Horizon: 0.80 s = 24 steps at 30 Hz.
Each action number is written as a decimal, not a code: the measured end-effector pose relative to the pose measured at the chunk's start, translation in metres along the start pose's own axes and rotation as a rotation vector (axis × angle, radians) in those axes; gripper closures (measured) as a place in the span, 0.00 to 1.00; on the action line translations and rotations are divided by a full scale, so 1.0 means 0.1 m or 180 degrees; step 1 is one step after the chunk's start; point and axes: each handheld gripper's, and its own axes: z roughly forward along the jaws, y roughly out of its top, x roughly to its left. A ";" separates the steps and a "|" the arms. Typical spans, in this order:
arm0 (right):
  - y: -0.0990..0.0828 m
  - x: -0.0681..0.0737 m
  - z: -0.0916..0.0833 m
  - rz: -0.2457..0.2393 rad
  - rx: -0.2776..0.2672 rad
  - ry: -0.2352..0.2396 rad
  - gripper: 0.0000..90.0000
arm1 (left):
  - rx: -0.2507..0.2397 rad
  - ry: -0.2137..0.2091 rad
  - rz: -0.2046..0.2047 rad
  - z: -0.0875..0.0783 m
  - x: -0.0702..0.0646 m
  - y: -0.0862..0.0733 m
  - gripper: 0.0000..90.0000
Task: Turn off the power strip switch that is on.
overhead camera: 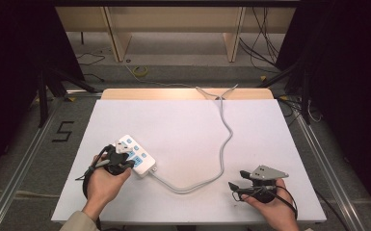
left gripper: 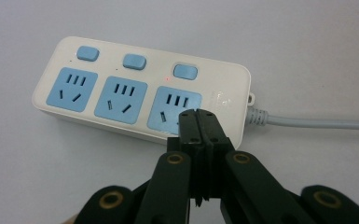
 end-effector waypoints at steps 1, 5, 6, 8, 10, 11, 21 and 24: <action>0.00 0.00 0.00 0.0000 0.0000 0.0000 0.42 | 0.0009 -0.0001 0.0002 0.00 0.00 0.01 0.99; 0.00 0.00 0.00 0.0000 0.0001 0.0000 0.42 | 0.0004 0.0007 -0.0013 0.01 0.01 0.03 0.99; 0.00 0.00 0.00 0.0000 0.0001 0.0000 0.42 | 0.0005 0.0009 -0.0001 0.01 0.01 0.04 0.99; 0.00 0.00 0.00 -0.0003 0.0003 -0.0001 0.42 | 0.0002 0.0007 -0.0013 0.02 0.01 0.05 0.99; 0.00 0.00 0.00 -0.0002 0.0000 -0.0002 0.42 | 0.0003 0.0007 -0.0008 0.02 0.01 0.06 0.99; 0.00 0.00 0.00 -0.0004 0.0001 -0.0003 0.42 | 0.0001 0.0008 -0.0007 0.02 0.01 0.07 0.99; 0.00 0.00 0.00 -0.0009 0.0004 -0.0005 0.42 | 0.0020 -0.0007 -0.0025 0.05 0.03 0.12 0.99; 0.00 0.00 0.00 -0.0011 0.0005 -0.0006 0.42 | 0.0022 -0.0001 -0.0022 0.06 0.03 0.13 0.99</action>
